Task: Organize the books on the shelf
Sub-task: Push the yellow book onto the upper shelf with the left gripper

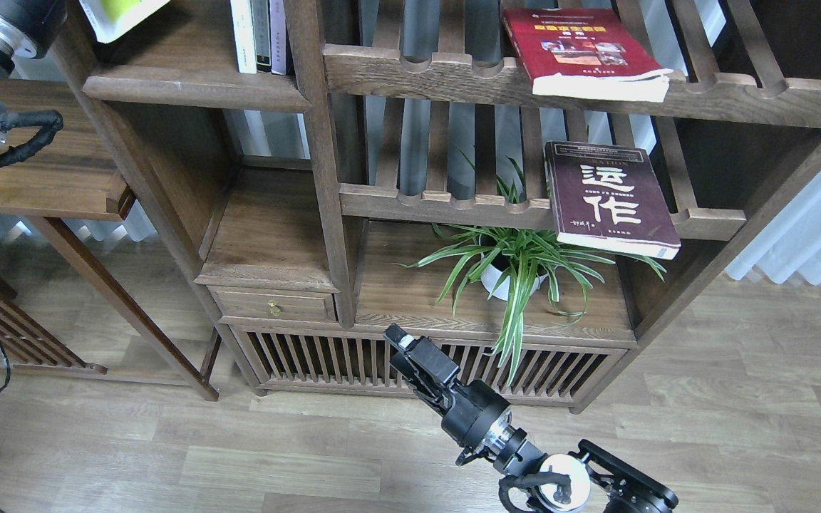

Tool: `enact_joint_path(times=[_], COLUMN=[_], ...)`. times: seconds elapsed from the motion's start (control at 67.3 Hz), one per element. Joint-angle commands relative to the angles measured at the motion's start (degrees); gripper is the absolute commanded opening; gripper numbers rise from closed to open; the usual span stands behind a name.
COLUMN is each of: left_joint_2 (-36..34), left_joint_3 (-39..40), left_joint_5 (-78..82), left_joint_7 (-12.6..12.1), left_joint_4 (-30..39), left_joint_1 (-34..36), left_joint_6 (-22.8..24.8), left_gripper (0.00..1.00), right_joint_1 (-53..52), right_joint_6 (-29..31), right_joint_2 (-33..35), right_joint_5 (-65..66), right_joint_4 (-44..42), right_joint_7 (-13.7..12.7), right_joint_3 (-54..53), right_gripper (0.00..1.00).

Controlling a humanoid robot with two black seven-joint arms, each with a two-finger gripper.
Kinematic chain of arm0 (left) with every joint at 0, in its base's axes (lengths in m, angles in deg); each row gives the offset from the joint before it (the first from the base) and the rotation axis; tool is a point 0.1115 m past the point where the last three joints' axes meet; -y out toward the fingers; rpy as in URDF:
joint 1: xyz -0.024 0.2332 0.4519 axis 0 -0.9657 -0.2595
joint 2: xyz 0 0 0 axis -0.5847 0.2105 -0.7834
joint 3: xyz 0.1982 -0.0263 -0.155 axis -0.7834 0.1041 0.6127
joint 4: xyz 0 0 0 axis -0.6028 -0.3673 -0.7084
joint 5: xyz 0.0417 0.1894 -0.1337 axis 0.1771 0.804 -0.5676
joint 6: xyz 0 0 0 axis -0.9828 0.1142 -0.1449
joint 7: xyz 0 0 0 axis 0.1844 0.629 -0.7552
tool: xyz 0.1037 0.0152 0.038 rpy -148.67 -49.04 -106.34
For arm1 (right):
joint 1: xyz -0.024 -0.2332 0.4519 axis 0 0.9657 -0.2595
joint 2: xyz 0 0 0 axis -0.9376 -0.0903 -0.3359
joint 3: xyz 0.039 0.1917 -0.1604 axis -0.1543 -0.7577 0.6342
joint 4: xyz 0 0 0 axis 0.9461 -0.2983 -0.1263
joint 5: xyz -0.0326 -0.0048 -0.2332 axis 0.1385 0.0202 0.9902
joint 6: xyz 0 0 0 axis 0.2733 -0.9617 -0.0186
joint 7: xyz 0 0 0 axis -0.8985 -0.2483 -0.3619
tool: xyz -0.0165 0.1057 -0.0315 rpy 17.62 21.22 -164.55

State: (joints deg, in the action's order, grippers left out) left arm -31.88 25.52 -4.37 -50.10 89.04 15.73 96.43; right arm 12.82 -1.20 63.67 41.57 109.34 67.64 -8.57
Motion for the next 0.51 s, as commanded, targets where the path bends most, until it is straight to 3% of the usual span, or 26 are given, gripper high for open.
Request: enact_joint_path(times=[0.0, 0.49], left_joint_2=[0.5, 0.1], left_joint_3=[-1.0, -3.2], left_joint_5=[0.0, -0.1], left_joint_7=[-0.2, -0.3], left_joint_4=[0.7, 2.7], left_joint_1=[0.3, 0.0], left_joint_6=[0.0, -0.1], left_gripper=[0.04, 0.05], right_joint_1=[0.0, -0.2], right_joint_6=[0.0, 0.0], right_joint_2=[0.0, 0.0], right_joint_5=[0.0, 0.0], right_joint_4=[0.0, 0.0], right_joint_7=[0.0, 0.0], right_joint_3=[-0.2, 0.0], right_gripper=[0.98, 0.98])
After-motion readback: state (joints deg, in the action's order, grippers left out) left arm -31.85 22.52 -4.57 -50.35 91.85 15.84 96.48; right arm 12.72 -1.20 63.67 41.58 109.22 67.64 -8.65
